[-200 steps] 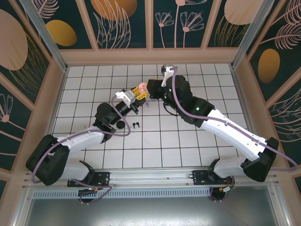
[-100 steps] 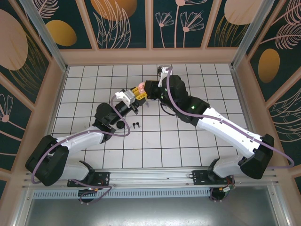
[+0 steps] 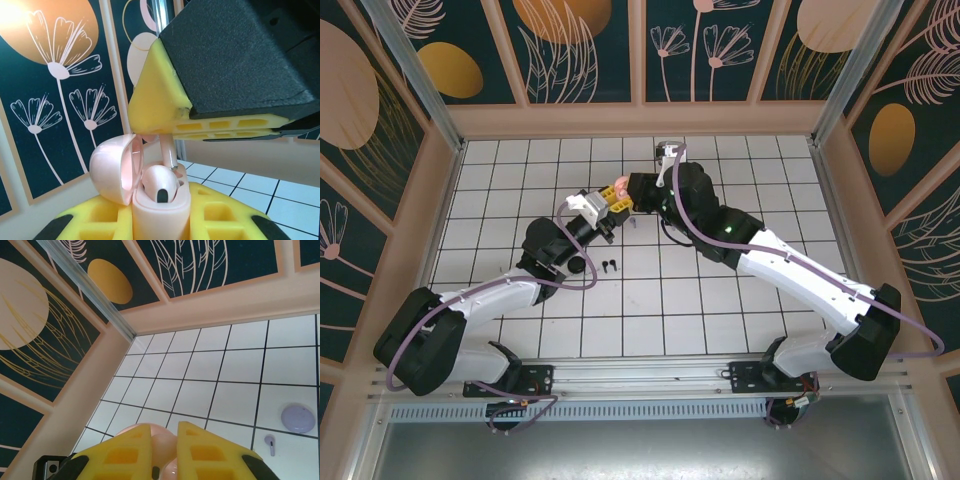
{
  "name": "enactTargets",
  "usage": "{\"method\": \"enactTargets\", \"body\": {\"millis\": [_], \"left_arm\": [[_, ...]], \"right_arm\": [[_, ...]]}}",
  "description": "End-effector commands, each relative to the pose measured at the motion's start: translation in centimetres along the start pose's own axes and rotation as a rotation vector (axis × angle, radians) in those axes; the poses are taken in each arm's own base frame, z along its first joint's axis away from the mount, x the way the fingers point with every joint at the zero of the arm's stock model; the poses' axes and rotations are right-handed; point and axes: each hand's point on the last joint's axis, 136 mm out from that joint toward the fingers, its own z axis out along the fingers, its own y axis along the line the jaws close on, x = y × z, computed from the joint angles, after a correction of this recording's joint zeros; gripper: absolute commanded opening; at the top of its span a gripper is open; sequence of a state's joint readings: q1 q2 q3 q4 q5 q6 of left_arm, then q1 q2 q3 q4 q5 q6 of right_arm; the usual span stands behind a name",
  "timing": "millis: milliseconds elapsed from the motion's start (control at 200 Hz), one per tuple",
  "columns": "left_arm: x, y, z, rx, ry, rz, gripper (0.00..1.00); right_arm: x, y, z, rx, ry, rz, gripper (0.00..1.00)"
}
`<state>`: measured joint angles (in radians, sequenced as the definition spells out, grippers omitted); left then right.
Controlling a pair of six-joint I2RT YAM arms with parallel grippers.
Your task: Insert the wireless bluetooth earbuds into the charging case
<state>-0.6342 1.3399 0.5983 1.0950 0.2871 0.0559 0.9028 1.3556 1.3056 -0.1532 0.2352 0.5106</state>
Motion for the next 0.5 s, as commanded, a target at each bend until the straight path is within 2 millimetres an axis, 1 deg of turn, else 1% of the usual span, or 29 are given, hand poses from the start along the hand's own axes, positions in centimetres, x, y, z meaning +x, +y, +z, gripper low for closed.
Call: {"method": "enactTargets", "body": {"millis": [0,35,230,495], "left_arm": [[-3.49,-0.42,-0.27,0.017,-0.107,0.046,0.00],[-3.49,-0.41,-0.28,0.016,-0.107,0.046,0.00],[-3.51,-0.39,-0.15,0.017,-0.105,0.044,0.00],[-3.57,-0.31,0.05,0.017,-0.101,0.034,0.00]], "right_arm": [[1.07,-1.00,0.21,0.028,0.025,-0.010,0.14],[1.15,-1.10,0.18,0.031,0.027,-0.014,0.13],[1.76,-1.38,0.13,0.048,0.035,-0.057,0.13],[1.87,-1.28,-0.25,0.050,0.012,-0.091,0.13]]}}
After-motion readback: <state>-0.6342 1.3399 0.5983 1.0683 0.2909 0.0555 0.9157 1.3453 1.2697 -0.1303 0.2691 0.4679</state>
